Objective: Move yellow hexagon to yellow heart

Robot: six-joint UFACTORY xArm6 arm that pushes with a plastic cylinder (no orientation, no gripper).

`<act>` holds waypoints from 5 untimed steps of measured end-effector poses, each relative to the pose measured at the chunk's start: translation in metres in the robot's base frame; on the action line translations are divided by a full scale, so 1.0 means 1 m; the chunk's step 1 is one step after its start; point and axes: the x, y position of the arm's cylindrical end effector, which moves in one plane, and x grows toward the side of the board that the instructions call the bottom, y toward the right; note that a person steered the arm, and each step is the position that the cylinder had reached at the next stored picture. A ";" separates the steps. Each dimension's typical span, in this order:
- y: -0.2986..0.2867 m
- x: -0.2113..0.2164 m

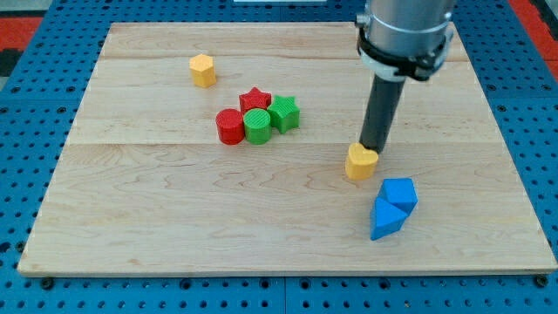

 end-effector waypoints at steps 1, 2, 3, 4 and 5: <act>0.000 0.001; 0.025 -0.072; -0.020 -0.167; -0.139 -0.224; -0.261 -0.225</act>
